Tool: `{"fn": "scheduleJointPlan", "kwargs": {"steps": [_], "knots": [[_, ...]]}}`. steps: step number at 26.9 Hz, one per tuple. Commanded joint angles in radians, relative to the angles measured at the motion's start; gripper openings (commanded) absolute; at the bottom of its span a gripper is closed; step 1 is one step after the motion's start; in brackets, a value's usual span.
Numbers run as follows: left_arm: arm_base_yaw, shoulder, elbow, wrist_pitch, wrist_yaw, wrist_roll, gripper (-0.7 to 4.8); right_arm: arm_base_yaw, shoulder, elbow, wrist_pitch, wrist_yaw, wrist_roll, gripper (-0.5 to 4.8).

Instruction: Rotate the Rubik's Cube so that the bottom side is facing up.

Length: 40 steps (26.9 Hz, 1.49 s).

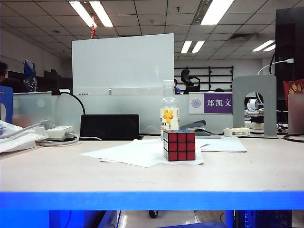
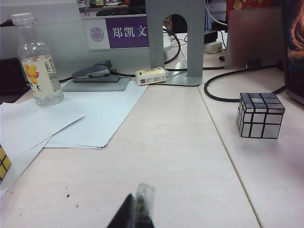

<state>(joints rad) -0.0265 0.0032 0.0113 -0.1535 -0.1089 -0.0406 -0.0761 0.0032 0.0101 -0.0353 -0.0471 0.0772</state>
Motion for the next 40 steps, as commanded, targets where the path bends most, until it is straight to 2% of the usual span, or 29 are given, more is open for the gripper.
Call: {"fn": "scheduleJointPlan", "kwargs": {"steps": [1, 10, 12, 14, 16, 17, 18, 19, 20, 21, 22, 23, 25, 28, 31, 33, 37, 40], "knots": [[-0.001, -0.002, -0.003, 0.013, 0.001, 0.003, -0.04, 0.000, -0.002, -0.002, 0.016, 0.003, -0.003, -0.07], [-0.001, -0.002, -0.003, 0.013, 0.002, -0.002, -0.04, 0.000, -0.002, -0.002, 0.016, 0.003, -0.003, -0.07], [-0.001, -0.002, -0.003, 0.014, 0.005, -0.048, -0.04, 0.000, -0.002, -0.002, 0.018, 0.002, -0.002, -0.07], [-0.001, -0.002, -0.003, 0.016, 0.027, -0.137, -0.04, 0.001, -0.002, -0.002, 0.047, 0.000, 0.023, -0.07], [-0.001, -0.002, -0.003, 0.029, 0.119, -0.177, -0.03, 0.001, -0.002, -0.002, 0.117, -0.016, 0.143, -0.08], [-0.001, -0.002, -0.003, 0.047, 0.211, -0.180, -0.03, 0.000, -0.002, -0.001, 0.172, -0.054, 0.207, -0.08], [-0.001, -0.002, -0.003, 0.058, 0.251, -0.181, -0.03, 0.001, -0.002, 0.004, 0.196, -0.068, 0.244, -0.08], [-0.001, -0.002, -0.003, 0.074, 0.317, -0.182, -0.03, 0.002, -0.002, 0.022, 0.188, -0.098, 0.309, -0.08], [-0.001, -0.001, -0.003, 0.077, 0.336, -0.188, -0.03, 0.001, -0.002, 0.032, 0.173, -0.117, 0.326, -0.08], [-0.001, -0.001, -0.003, 0.080, 0.377, -0.205, 0.02, 0.001, -0.002, 0.059, 0.117, -0.192, 0.343, -0.08], [-0.002, -0.001, -0.003, 0.080, 0.397, -0.208, 0.19, 0.001, -0.001, 0.072, 0.084, -0.233, 0.342, -0.08], [-0.002, -0.001, -0.003, 0.080, 0.434, -0.226, 0.96, 0.002, 0.005, 0.104, -0.003, -0.330, 0.342, -0.08], [-0.002, 0.007, -0.003, 0.078, 0.474, -0.255, 1.54, 0.002, 0.020, 0.164, -0.152, -0.429, 0.335, -0.08], [-0.021, 0.045, 0.000, 0.082, 0.499, -0.289, 1.54, 0.002, 0.040, 0.224, -0.229, -0.457, 0.318, 0.01], [-0.087, 0.108, 0.004, 0.117, 0.516, -0.299, 1.54, 0.003, 0.079, 0.283, -0.240, -0.509, 0.300, 0.14], [-0.162, 0.173, 0.023, 0.138, 0.489, -0.300, 1.57, 0.003, 0.120, 0.330, -0.284, -0.551, 0.248, 0.15], [-0.348, 0.376, 0.087, 0.256, 0.357, -0.254, 1.73, 0.004, 0.227, 0.407, -0.360, -0.642, 0.198, 0.24], [-0.485, 0.599, 0.189, 0.341, 0.240, -0.199, 1.87, 0.005, 0.286, 0.434, -0.363, -0.689, 0.175, 0.24]]}}
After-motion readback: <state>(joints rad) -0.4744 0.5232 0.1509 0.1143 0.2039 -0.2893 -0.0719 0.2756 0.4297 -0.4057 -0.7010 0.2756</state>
